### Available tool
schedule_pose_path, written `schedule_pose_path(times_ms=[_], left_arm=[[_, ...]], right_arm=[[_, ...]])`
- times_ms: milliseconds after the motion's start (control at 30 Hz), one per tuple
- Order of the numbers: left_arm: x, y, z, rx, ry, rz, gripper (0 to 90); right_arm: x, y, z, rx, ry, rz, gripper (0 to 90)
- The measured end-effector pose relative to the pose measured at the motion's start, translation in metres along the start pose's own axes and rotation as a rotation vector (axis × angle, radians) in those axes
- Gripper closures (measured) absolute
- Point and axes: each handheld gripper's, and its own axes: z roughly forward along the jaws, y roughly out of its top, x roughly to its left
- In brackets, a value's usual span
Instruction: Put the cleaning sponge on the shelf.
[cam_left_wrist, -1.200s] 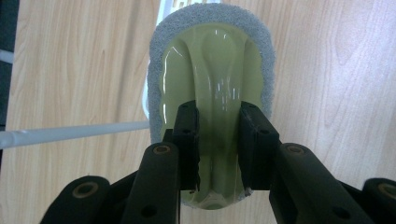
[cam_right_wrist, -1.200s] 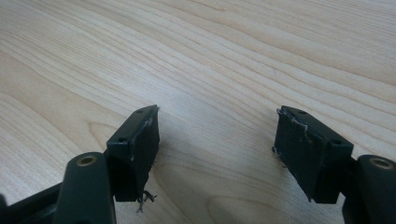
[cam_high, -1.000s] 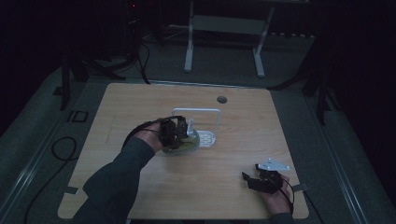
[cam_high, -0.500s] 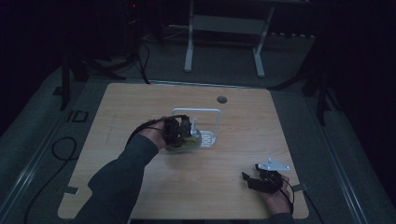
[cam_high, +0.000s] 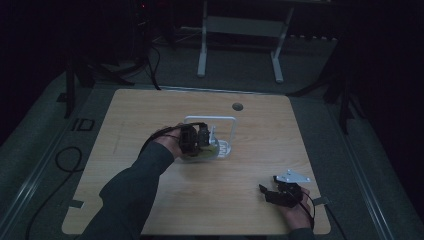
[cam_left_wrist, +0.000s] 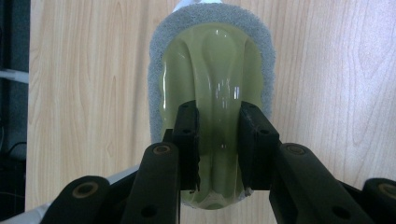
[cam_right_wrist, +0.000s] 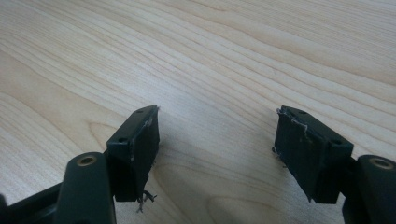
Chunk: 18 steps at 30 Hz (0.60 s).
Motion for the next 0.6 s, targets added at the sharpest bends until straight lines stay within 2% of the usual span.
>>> schedule_pose_path(times_ms=[300,600], left_arm=[[0.002,0.006,0.008,0.001,-0.02,0.014,71.3],[0.006,0.014,0.012,0.015,-0.023,0.051,71.3]], right_arm=[[0.0,0.0,0.0,0.0,0.0,-0.001,30.2],[0.0,0.0,0.0,0.0,0.0,-0.001,30.2]])
